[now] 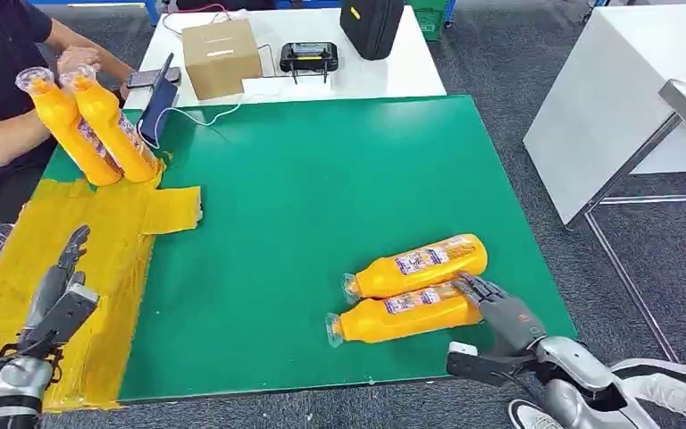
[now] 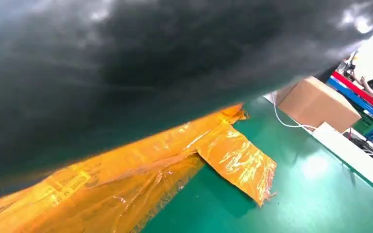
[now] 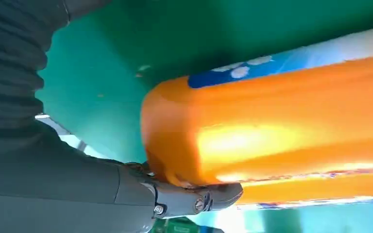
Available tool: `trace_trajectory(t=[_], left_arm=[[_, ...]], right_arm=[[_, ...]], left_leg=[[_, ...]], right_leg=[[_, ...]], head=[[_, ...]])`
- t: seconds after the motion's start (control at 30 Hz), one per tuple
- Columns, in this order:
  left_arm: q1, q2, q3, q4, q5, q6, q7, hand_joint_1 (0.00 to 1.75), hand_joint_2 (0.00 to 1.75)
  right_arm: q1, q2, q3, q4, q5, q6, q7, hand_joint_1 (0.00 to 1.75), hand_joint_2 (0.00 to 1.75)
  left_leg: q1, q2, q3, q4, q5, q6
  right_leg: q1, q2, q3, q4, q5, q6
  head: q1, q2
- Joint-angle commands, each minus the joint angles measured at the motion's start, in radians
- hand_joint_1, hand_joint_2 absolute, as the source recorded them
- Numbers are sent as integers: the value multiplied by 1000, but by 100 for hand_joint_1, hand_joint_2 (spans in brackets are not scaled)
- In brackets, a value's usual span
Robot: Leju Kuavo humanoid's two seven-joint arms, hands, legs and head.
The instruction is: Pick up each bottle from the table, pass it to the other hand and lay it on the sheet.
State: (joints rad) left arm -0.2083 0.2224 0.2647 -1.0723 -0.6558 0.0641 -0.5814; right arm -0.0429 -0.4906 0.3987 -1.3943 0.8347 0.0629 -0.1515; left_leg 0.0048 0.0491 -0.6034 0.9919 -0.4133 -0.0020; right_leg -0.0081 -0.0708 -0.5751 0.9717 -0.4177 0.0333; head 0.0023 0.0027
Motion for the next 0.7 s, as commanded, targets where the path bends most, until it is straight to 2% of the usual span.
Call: trace_trajectory(t=[0.03,0.2,0.7], left_arm=[[-4,-15,-5,45,2,2,4,0,0],[40,-21,35,-6,3,-3,8,0,0],[54,-31,45,-21,4,-27,7,0,0]], right_arm=[[-17,53,52,-2,0,-44,-15,0,175],[16,52,51,-132,7,-51,-27,0,175],[2,37,96,-144,4,-40,-33,0,175]], left_leg=[[1,-4,4,-1,-1,0],[0,-2,3,0,-2,0],[0,-3,2,-1,-1,0]], right_leg=[[0,5,5,-2,-1,-1],[-1,7,3,0,-1,-1],[-1,5,3,-1,-1,-1]], head=[[0,0],[0,0],[0,0]])
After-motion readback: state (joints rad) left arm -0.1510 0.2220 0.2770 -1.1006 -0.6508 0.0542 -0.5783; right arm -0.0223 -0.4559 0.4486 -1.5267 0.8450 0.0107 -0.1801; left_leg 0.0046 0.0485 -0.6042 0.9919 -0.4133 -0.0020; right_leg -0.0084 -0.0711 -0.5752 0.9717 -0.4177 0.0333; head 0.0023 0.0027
